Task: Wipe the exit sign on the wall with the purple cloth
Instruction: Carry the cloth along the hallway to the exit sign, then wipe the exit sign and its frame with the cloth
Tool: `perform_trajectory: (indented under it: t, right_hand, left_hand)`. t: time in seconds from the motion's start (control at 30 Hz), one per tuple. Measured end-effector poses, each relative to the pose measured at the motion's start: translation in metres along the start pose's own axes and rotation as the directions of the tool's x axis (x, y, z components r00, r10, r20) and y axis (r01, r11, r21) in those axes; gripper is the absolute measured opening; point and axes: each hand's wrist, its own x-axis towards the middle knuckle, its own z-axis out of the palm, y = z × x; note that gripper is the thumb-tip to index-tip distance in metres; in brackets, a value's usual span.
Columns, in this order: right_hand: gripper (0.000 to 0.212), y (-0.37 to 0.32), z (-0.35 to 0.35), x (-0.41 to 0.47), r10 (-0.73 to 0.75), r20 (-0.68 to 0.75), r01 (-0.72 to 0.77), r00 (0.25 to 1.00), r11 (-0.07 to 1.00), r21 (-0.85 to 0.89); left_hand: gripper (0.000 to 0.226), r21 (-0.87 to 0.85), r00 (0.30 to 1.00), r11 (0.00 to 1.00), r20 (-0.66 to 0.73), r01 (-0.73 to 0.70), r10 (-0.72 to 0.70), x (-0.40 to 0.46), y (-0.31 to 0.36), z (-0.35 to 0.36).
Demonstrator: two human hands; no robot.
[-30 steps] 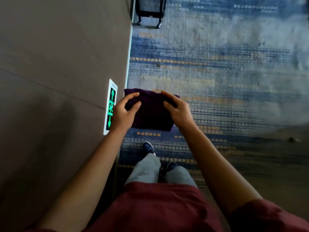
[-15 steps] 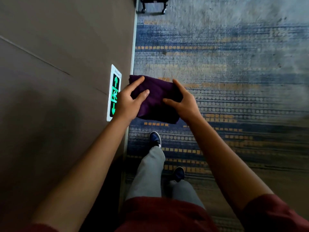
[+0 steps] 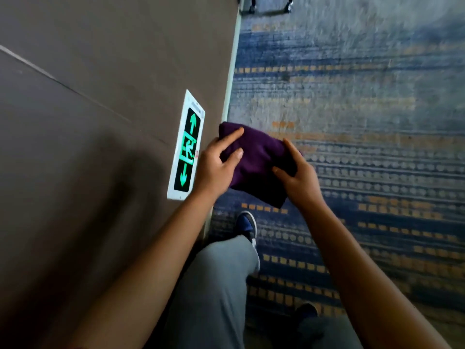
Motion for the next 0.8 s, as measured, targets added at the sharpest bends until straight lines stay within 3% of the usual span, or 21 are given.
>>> perform_trajectory:
  t: [0.1,0.37,0.8]
  right_hand:
    - [0.076,0.043,0.027,0.031,-0.038,0.011,0.037,0.999,0.998,0.058]
    - [0.073,0.138,0.064,0.104,-0.186,-0.039,0.188,0.982,0.913,0.362]
    - [0.068,0.184,0.106,0.119,-0.346,0.054,0.29,0.937,0.853,0.434]
  left_hand:
    - [0.044,-0.016,0.999,1.0,-0.048,0.002,-0.002,0.02,-0.038,0.025]
    - [0.045,-0.201,0.998,0.978,0.02,-0.054,0.059,0.067,-0.096,0.072]
    - [0.046,-0.131,0.983,0.982,-0.136,-0.139,0.121,0.036,-0.147,0.075]
